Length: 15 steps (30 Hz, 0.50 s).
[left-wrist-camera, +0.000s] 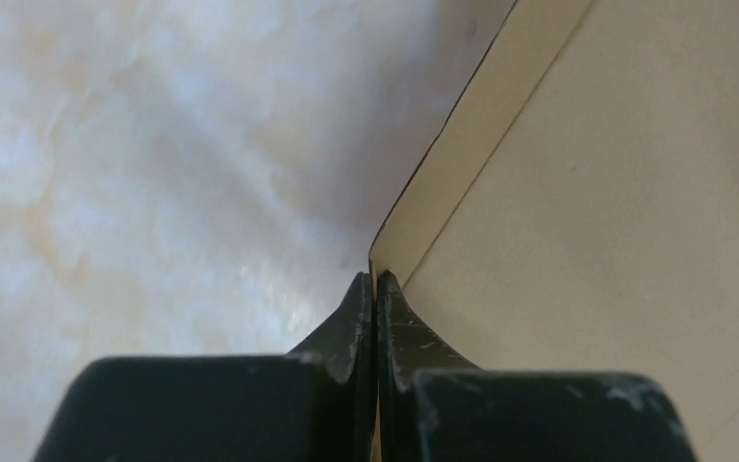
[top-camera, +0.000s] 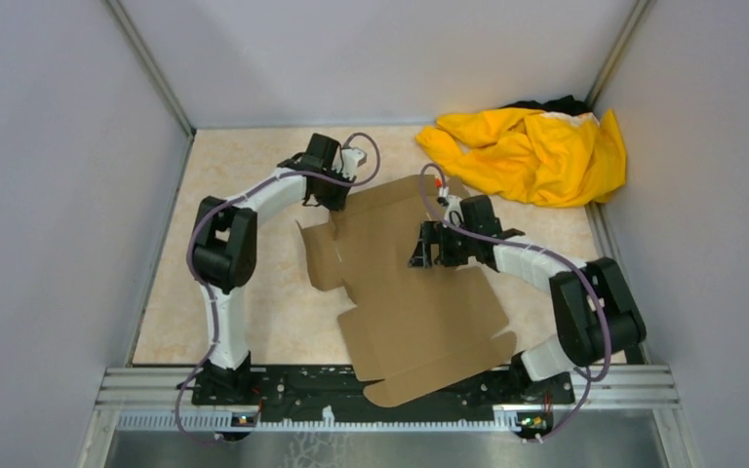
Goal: Fold the paper box
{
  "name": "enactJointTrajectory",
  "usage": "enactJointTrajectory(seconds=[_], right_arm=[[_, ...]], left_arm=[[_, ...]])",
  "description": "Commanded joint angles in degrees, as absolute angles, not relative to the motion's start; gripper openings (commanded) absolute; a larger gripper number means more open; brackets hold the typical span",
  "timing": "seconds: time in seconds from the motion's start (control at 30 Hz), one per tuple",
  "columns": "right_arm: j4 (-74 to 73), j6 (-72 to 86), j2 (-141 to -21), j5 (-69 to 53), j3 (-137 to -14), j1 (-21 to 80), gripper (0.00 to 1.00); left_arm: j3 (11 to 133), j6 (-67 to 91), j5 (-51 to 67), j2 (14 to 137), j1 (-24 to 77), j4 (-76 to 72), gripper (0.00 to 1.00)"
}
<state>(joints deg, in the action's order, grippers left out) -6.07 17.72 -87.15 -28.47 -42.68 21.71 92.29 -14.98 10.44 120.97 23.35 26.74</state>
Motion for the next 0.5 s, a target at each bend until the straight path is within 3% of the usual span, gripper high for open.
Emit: enactJointTrajectory(seconds=[0.0,0.2,0.47], right_arm=[[-3.62,18.97,-75.79,-26.25,-41.01,18.27,0.87],[-1.91,22.42,-66.42,-23.49,-38.38,13.76,0.9],[1.27,23.73,-67.16,-23.18,-38.23,10.97,0.92]], left_arm=[[85.17,-11.21,-3.62,111.27,24.77,25.65,0.0],[78.78,-10.35,-12.35,99.9,28.55,26.09,0.0],[77.59,-11.33,-24.42,90.13,35.67,31.9,0.0]])
